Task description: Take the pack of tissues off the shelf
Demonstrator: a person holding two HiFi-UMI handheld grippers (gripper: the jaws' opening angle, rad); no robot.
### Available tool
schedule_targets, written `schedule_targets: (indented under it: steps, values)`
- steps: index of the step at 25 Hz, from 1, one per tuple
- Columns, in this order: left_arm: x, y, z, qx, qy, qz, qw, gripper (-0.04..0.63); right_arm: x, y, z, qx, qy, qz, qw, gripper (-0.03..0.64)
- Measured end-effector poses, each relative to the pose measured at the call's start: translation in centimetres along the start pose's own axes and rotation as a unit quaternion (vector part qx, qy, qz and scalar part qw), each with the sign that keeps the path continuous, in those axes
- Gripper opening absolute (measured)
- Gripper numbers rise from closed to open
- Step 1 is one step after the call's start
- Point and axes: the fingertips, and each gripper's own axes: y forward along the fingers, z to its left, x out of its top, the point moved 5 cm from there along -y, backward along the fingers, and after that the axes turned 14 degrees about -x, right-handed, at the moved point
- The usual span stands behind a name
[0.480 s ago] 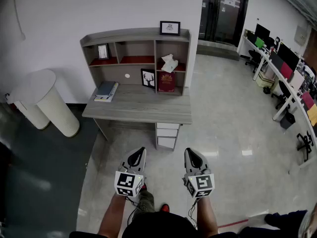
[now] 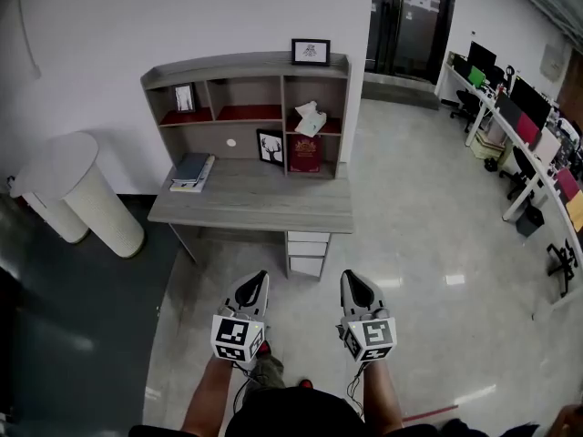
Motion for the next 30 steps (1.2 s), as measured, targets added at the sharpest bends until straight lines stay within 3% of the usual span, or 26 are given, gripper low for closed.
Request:
schedule_targets:
  steps: [8, 16, 30]
  values:
    - [0.0, 3.3, 4.9, 0.007, -0.003, -0.004, 1.0, 0.008, -0.3, 6.1, 0.9, 0.009, -0.01, 0.008, 1.0, 0.028]
    - [2.2, 5.9, 12.2, -0.002, -0.009, -0.004, 0.9999, 0.008, 2.1, 13.4, 3.6, 0.013, -0.011, 0.01, 1.0, 0.028]
    - [1.6, 10.2, 25.3, -0.046, 0.002, 0.003, 0.9989, 0.008, 1.2, 25.3, 9.9, -0.019, -0.01, 0.006, 1.0, 0.028]
